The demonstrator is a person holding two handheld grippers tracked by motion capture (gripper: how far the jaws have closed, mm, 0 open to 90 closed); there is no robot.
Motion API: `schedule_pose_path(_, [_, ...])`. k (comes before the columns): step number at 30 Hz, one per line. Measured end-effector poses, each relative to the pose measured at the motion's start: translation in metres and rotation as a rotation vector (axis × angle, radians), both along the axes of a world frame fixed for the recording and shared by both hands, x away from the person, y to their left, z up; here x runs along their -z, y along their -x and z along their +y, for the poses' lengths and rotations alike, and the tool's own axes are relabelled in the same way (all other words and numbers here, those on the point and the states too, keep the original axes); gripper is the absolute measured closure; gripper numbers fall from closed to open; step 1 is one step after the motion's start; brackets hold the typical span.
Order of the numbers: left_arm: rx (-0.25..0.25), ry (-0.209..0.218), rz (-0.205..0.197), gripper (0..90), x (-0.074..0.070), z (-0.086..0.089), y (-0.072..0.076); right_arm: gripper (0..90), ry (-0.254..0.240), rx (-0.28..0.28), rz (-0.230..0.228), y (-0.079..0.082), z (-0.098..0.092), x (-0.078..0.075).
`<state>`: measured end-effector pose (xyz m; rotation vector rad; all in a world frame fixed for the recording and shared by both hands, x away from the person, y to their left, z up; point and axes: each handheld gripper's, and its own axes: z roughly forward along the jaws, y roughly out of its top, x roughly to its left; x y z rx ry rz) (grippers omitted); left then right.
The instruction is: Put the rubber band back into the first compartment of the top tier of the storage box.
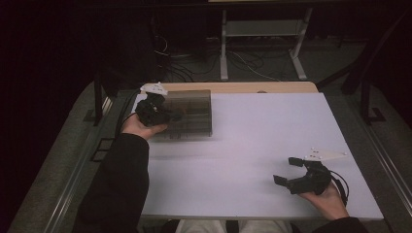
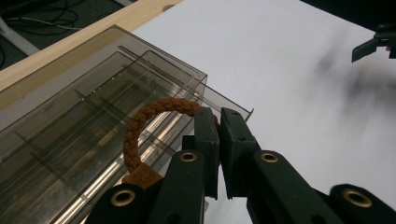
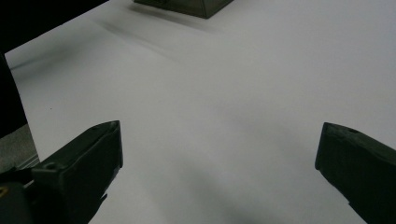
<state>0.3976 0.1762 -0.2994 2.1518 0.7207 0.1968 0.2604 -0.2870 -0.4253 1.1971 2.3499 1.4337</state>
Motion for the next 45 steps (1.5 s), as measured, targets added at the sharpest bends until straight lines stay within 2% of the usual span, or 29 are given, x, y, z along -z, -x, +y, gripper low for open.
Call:
schedule_pose_path(14, [-0.042, -0.012, 0.002, 85.1, -0.001, 0.023, 0.002, 0.1, 0.001, 0.002, -0.002, 0.000, 0.000, 0.000])
schedule_pose_path(29, [-0.095, -0.012, 0.012, 85.1, 0.008, 0.043, 0.002, 0.1, 0.002, 0.001, 0.000, 0.000, 0.000, 0.000])
schedule_pose_path(45, [-0.117, -0.045, 0.034, 85.1, 0.020, 0.055, 0.003, 0.1, 0.001, 0.002, 0.000, 0.000, 0.000, 0.000])
